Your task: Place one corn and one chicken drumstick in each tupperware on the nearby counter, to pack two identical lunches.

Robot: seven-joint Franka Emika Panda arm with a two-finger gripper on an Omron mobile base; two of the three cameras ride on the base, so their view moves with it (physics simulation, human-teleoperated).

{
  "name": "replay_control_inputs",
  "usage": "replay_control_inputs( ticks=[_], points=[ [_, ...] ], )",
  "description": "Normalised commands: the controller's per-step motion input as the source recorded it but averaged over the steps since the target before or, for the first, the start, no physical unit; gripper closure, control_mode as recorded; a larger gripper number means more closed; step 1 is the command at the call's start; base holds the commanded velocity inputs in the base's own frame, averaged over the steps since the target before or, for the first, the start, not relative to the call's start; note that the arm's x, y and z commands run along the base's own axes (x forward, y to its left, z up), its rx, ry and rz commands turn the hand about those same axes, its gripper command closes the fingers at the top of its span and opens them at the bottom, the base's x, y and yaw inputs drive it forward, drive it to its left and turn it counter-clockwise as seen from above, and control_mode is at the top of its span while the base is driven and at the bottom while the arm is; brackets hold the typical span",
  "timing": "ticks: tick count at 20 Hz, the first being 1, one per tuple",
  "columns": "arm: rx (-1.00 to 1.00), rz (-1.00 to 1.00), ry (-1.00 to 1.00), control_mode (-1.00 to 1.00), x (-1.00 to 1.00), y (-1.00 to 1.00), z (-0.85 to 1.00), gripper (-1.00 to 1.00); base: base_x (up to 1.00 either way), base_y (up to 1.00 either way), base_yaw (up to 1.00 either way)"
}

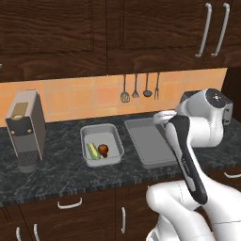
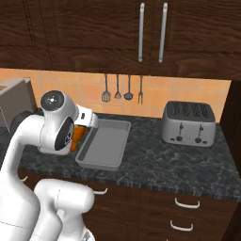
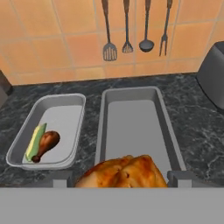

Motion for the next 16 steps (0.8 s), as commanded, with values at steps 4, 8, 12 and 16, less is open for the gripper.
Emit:
replay_control_inputs(
  ticks=[4,8,12,16],
  points=[
    [-0.02,0.00,-0.02,-1.00,0.54,0.00,-0.40,1.00,0.00,0.00,0.00],
    [-0.05,0.00,-0.03,-1.00,0.48,0.00,-0.36,1.00,0.00,0.00,0.00],
    [-0.02,0.00,0.00,-1.00,0.45,0.00,-0.34,1.00,0.00,0.00,0.00],
    [0.00,0.00,-0.01,-1.00,0.23,0.00,-0.36,1.00,0.00,0.00,0.00]
  ],
)
